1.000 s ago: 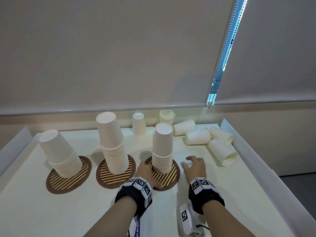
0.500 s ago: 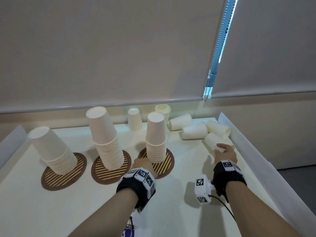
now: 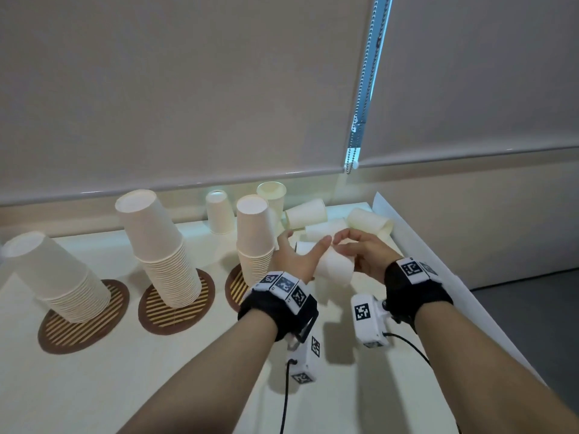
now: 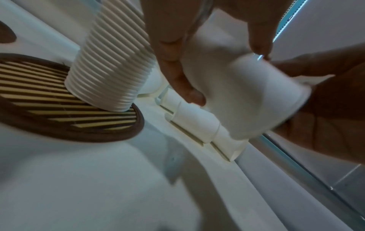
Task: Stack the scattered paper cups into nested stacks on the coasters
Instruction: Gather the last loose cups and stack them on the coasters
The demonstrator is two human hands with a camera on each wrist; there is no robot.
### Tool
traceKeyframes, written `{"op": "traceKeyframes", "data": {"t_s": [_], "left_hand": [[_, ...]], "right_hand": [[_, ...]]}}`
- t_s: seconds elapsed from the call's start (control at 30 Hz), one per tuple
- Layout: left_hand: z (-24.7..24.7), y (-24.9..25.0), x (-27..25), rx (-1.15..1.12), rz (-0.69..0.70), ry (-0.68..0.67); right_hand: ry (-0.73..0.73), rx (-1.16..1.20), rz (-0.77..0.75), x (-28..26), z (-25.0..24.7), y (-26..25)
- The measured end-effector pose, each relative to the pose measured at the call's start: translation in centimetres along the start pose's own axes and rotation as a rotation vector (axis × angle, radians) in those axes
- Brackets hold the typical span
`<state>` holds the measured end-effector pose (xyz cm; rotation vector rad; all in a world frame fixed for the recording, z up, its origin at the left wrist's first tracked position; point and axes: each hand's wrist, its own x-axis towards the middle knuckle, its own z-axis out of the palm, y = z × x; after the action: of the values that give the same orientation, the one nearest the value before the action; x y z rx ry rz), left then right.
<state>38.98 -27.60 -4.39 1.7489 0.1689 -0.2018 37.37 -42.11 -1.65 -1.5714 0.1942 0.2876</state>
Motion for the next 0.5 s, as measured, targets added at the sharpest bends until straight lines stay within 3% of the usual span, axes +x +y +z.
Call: {"op": "traceKeyframes", "data": {"t_s": [0.1, 0.2, 0.27, 0.37, 0.5], "left_hand": [[0.2, 0.1, 0.2, 0.011, -0.046, -0.098], [0.2, -0.2, 0.4, 0.121, 0.062, -0.066], [0.2, -0.8, 0.3, 0.173, 0.119, -0.068], [-0.3, -2.1, 0.8, 0.232, 0.173, -0.061], [-1.1, -3.3, 1.0, 0.283, 0.238, -0.083]], "right_hand": [[0.107, -0.152, 0.078, 0.9, -1.1, 0.1], [0.538, -0.435, 0.091, 3.1, -2.8, 0.7], [0.703, -0.629, 0.095, 4.2, -3.8, 1.1], [0.632, -0.657, 0.167, 5.7, -4.7, 2.1], [0.485, -0.561, 0.111, 6.9, -5.8, 2.8]]}}
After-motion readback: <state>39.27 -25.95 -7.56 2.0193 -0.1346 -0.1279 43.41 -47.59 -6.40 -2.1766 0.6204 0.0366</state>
